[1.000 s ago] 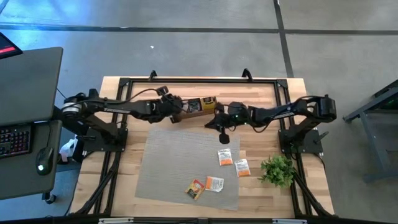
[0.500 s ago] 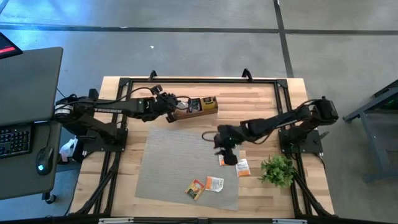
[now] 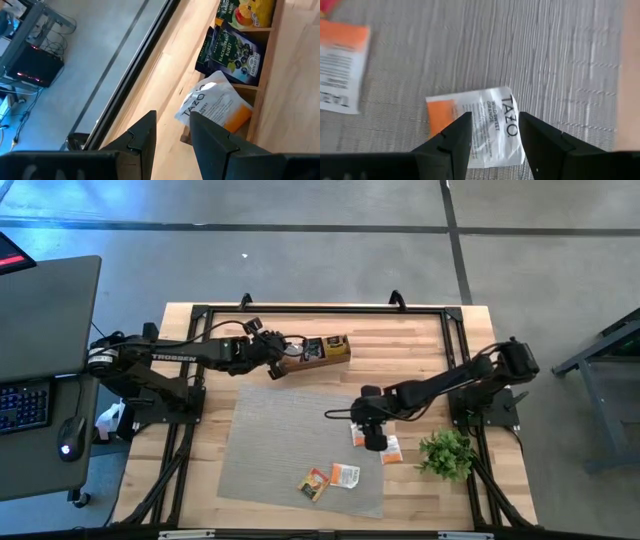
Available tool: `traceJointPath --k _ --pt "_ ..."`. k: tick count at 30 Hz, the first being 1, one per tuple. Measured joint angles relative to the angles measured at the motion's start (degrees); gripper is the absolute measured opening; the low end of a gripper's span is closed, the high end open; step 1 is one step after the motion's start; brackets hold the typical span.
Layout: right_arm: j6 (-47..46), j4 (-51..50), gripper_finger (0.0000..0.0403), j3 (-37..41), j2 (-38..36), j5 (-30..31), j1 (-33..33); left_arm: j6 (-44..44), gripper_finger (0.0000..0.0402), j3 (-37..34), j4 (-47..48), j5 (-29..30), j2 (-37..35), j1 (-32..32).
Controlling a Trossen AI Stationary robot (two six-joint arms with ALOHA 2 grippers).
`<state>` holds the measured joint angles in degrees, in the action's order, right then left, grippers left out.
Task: Pick & Place Tea
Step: Put the orange tea bag into the left section of the wooden organizer
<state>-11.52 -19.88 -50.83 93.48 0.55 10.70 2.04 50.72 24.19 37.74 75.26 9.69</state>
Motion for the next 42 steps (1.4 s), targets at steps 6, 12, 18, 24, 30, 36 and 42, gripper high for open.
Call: traceJointPath --k 6,12,18,24,30,36,42 --pt "-0.2 -0.2 0.0156 0.0 3.0 -0.2 0.0 0.0 0.0115 0.0 0.0 0.0 0.0 0.0" --pt "-0.2 -0.5 0.0156 -0.1 5.6 -0.1 -0.2 0.0 0.0115 0.0 0.0 0.0 0.0 0.0" --pt "-0.1 -0.5 0.0152 -0.2 6.8 0.5 -0.2 0.0 0.0115 0.0 0.4 0.0 0.0 0.0" --pt "-0.1 -0.5 0.0109 -0.2 6.9 -0.2 -0.2 0.0 0.0115 0.0 2.0 0.2 0.0 0.0" --pt "0.2 -0.4 0.0025 -0.1 6.9 -1.0 -0.2 0.0 0.0115 0.0 2.2 0.3 0.0 0.0" --pt "2.6 -1.6 0.0023 -2.8 6.0 -0.7 -0.2 0.0 0.0115 0.0 2.9 0.3 0.0 0.0" --pt "25.0 1.9 0.0018 -7.8 4.9 22.7 -0.8 0.0 0.0115 0.0 3.0 0.3 0.0 0.0"
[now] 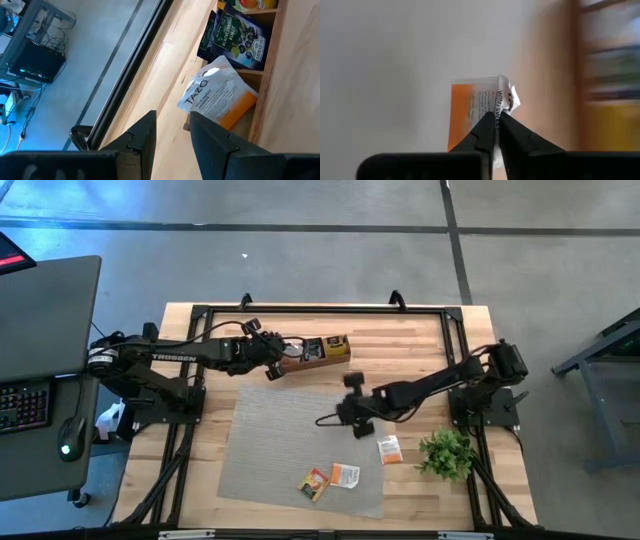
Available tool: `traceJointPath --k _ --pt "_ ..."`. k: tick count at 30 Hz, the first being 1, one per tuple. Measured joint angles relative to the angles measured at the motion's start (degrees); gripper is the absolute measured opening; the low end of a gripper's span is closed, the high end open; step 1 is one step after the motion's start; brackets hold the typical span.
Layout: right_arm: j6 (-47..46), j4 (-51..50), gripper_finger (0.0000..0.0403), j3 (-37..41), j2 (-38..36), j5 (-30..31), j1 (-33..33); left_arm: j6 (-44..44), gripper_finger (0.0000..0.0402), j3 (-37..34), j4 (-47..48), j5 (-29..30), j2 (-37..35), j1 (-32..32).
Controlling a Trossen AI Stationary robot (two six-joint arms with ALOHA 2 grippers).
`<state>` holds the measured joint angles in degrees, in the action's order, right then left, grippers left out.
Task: Pick & Place Tea
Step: Put the orange tea bag into the left section of the wooden organizer
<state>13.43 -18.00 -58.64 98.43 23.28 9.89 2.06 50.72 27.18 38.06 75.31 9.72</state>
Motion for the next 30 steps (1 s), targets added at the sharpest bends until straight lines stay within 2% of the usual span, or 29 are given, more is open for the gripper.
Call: traceJointPath --k 3,5,7,10,12,18,21,25,30 --pt "14.2 13.6 0.0007 -0.4 0.1 18.5 -2.0 -0.9 0.0115 0.0 0.0 0.0 0.0 0.0" --pt "22.0 25.5 0.0006 -0.5 0.0 23.9 -4.3 -1.3 0.0115 0.0 0.0 0.0 0.0 0.0" --pt "26.1 35.2 0.0012 -0.5 -0.1 19.9 -7.3 -1.1 0.0115 0.0 0.0 0.7 0.0 0.0" --pt "24.7 43.2 0.0018 -0.5 0.2 5.7 -12.1 -1.3 0.0115 0.0 1.5 5.0 -0.8 0.0" --pt "22.6 46.5 0.0016 -0.6 1.2 -0.2 -14.5 -3.0 0.0115 0.0 3.6 8.7 -1.7 0.0" --pt "24.5 55.1 0.0007 -0.9 9.0 -3.7 -17.6 -11.0 0.0115 0.0 8.2 10.5 -7.6 0.0" --pt "28.5 55.6 0.0015 -4.7 14.0 -3.1 -17.5 -11.8 0.0115 0.0 8.7 10.4 -11.1 0.0" --pt "32.9 51.8 0.0015 -11.9 20.8 2.4 -17.5 -14.2 0.0115 0.0 9.3 10.3 -14.1 0.0" --pt "35.2 39.3 0.0007 -20.0 26.0 4.4 -17.4 -16.6 0.0115 0.0 10.8 9.3 -14.9 0.0"
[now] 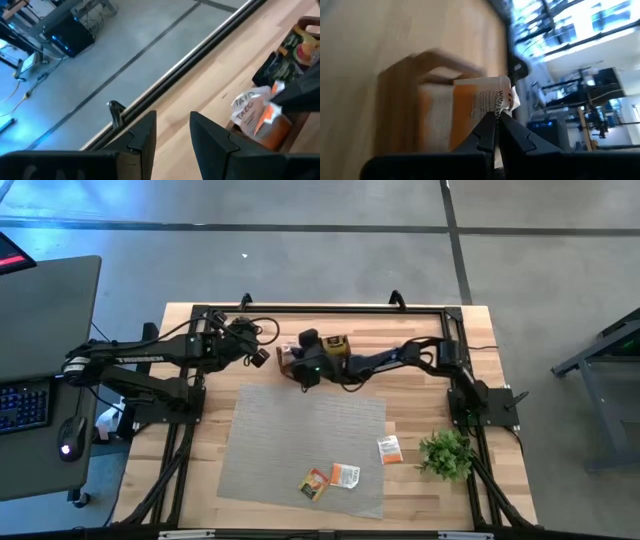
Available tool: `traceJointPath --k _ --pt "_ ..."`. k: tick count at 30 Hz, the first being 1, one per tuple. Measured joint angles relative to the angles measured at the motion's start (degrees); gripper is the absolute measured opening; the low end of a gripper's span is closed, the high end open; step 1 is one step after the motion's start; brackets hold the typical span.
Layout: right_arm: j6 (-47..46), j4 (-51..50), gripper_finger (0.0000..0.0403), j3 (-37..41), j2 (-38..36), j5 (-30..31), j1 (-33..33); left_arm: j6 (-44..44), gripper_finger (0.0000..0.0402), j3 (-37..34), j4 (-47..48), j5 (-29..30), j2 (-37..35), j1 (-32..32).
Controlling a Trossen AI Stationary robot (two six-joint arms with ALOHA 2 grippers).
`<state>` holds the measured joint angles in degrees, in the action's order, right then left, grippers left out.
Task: Pick & Place Tea
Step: Put the orange tea bag into the left section of the wooden organizer
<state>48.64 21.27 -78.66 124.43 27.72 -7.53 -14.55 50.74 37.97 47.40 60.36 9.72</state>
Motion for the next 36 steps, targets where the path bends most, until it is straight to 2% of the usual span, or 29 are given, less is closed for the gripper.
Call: traceJointPath --k 5,14,21,26,31,36 --pt "0.6 -6.2 0.0016 -3.3 2.2 6.2 0.2 -2.0 0.0115 0.0 2.3 -0.3 0.1 0.0" --pt "1.5 -6.7 0.0046 -3.0 2.4 -2.7 0.2 -2.7 0.0115 0.0 3.0 -0.5 0.4 0.0" --pt "1.5 -5.3 0.0094 -3.0 2.4 3.5 0.0 -2.8 0.0115 0.0 2.9 -2.3 0.4 0.0" --pt "4.6 -2.0 0.0109 -3.0 2.4 6.7 0.0 -2.8 0.0115 0.0 2.9 -3.1 0.4 0.0" --pt "10.3 2.5 0.0106 -3.0 2.4 6.0 -0.9 -2.8 0.0115 0.0 2.9 -3.1 0.4 0.0" --pt "6.3 2.8 0.0106 -3.0 2.4 4.7 -3.6 -2.8 0.0115 0.0 2.9 -3.1 0.4 0.0"
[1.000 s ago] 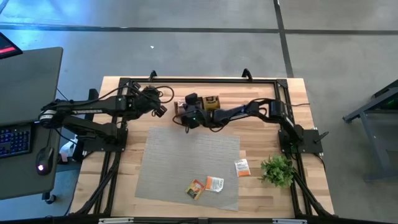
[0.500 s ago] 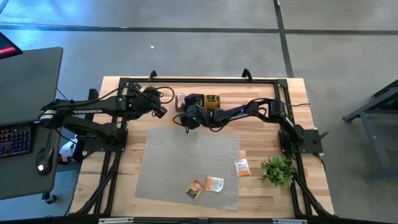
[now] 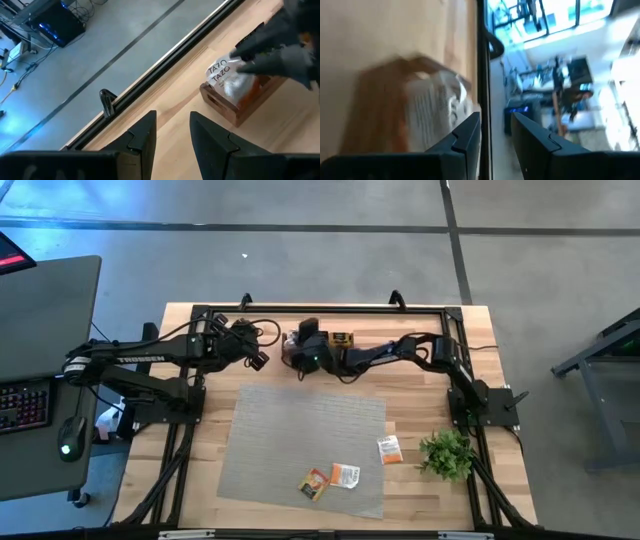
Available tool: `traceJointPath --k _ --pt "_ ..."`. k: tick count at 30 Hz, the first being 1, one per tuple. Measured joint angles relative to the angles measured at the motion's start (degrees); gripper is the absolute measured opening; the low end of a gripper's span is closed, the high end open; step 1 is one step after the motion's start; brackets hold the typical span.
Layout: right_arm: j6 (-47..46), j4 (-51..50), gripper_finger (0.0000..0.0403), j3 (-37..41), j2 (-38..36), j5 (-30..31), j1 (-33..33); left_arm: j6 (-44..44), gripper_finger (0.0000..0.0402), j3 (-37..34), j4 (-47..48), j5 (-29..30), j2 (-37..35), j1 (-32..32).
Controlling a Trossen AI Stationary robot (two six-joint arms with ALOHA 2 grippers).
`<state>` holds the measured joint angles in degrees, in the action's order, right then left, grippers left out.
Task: Pick & Place Tea
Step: Put the orange tea bag into the left section of the wooden organizer
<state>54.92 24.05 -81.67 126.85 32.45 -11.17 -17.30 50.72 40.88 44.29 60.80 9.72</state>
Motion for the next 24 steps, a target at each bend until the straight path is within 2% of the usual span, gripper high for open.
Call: traceJointPath --k 4,10,12,15,20,22,24 --pt "-4.7 -1.2 0.0104 0.0 0.0 0.5 -1.6 0.0 0.0115 0.0 0.0 0.0 0.0 0.0" --pt "-4.0 0.0 0.0095 0.0 -1.6 2.1 -0.8 0.0 0.0115 0.0 0.0 0.0 0.0 0.0" --pt "-1.9 -1.4 0.0092 0.0 -3.6 6.1 0.5 0.0 0.0115 0.0 0.0 0.0 0.0 0.0" --pt "0.4 -5.5 0.0088 0.0 -7.3 15.7 3.1 -0.1 0.0115 0.0 0.0 -0.3 0.0 0.0" --pt "-2.2 -21.3 0.008 0.0 -14.6 28.1 7.9 -0.2 0.0115 0.0 -0.1 -0.5 0.2 0.0" --pt "-7.7 -32.3 0.0076 0.0 -17.8 29.9 9.9 -0.5 0.0115 0.0 0.0 -0.8 0.2 0.0" --pt "-15.4 -45.3 0.0072 0.0 -21.5 28.2 11.9 -0.6 0.0115 0.0 0.0 -1.8 0.2 0.0"
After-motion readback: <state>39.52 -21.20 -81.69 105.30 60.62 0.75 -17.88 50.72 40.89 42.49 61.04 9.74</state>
